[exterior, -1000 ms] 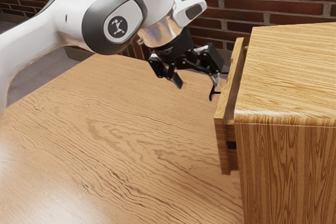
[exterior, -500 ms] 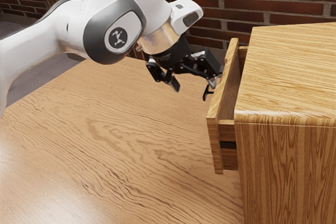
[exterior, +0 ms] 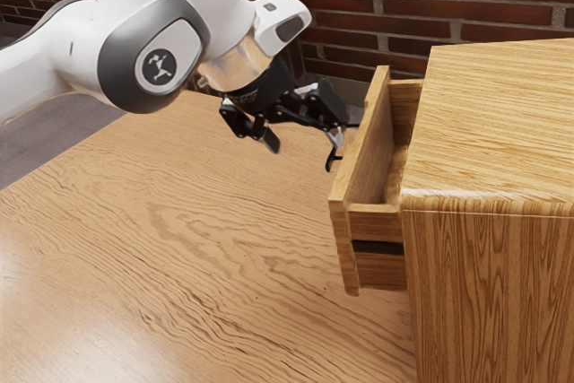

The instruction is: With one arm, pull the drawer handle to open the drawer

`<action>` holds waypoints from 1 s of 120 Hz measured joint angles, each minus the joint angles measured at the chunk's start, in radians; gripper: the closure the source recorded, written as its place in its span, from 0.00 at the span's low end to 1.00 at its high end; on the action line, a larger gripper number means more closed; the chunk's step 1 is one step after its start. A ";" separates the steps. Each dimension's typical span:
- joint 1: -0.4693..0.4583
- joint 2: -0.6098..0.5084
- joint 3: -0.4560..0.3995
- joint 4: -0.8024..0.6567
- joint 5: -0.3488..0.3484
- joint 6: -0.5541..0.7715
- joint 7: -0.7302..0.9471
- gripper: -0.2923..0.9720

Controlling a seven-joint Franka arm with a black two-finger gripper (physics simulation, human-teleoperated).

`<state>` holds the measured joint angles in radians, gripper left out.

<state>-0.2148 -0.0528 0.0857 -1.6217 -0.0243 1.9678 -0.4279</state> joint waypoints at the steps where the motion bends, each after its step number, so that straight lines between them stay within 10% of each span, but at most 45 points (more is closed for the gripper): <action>1: 0.001 -0.002 0.000 -0.002 0.000 0.000 0.000 0.23; 120: 0.014 -0.138 0.100 -0.160 0.049 0.041 -0.002 0.23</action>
<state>-0.2008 -0.1909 0.1861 -1.7814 0.0247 2.0084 -0.4302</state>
